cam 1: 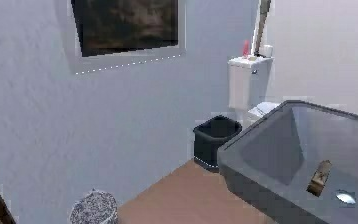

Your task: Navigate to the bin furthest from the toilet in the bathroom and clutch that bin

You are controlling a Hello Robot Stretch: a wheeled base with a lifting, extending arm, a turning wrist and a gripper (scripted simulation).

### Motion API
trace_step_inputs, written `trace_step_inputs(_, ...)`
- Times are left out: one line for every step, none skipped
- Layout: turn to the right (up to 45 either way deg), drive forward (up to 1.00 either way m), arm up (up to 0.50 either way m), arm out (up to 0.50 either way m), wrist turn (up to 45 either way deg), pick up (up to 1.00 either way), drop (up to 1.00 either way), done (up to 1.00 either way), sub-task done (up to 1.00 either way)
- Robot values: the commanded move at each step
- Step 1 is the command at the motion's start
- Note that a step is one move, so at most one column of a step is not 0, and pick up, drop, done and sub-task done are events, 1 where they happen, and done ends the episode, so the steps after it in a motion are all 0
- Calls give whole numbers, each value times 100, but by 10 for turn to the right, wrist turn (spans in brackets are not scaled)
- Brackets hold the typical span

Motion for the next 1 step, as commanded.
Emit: trace_step_inputs(-240, 0, 0, 0, 0, 0, 0, 0, 0)
